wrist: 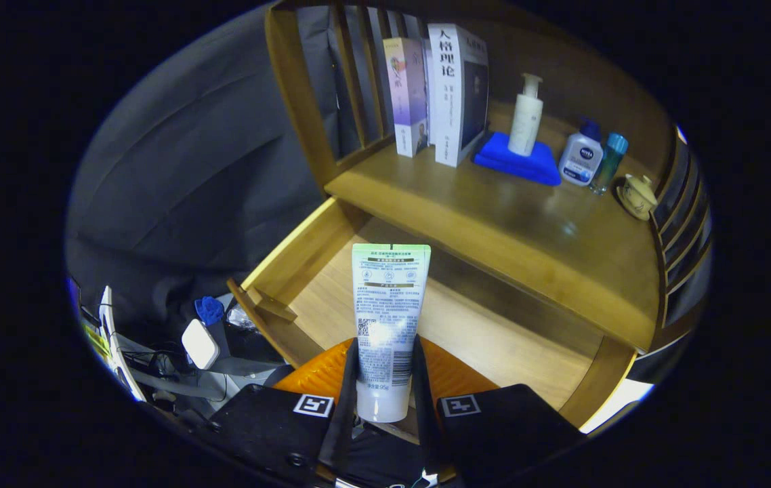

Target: Pull open the drawer, take out the items inside it, and place them on the countertop above the cabinet.

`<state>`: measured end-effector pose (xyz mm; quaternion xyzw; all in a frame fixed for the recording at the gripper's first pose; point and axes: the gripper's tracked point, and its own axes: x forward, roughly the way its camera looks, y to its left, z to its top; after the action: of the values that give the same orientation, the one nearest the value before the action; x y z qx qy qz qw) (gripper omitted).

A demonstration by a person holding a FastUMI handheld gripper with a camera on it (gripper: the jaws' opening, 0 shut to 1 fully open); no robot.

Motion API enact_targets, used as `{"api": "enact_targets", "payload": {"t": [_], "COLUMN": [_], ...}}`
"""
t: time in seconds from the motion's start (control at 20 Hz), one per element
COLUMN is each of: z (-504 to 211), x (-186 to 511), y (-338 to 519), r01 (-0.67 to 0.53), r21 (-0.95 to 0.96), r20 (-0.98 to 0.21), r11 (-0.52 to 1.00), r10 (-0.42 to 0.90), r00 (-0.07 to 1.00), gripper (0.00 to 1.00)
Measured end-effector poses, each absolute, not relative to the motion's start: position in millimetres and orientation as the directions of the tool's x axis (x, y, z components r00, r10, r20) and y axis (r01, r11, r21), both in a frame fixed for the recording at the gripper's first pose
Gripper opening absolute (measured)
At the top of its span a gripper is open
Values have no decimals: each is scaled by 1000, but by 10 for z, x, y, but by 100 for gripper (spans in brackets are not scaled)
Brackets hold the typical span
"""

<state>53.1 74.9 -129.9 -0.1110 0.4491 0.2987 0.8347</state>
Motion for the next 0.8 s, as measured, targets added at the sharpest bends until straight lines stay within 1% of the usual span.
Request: {"api": "enact_targets", "payload": {"t": [0.15,0.35,0.6,0.8], "z": [-1145,-1035,-950,-1027], "x": [522,732,1345,1868], "y": [751,626,420,101], "r01": [-589,-538,-414,-256], "r21": [111,138,161,152], "r20": [-793,-773,-750,-747], "r11": [801,832,896,955], "r10": [429,430,384,280], "r00": [433,466,539,603], "gripper": [43,43,43,43]}}
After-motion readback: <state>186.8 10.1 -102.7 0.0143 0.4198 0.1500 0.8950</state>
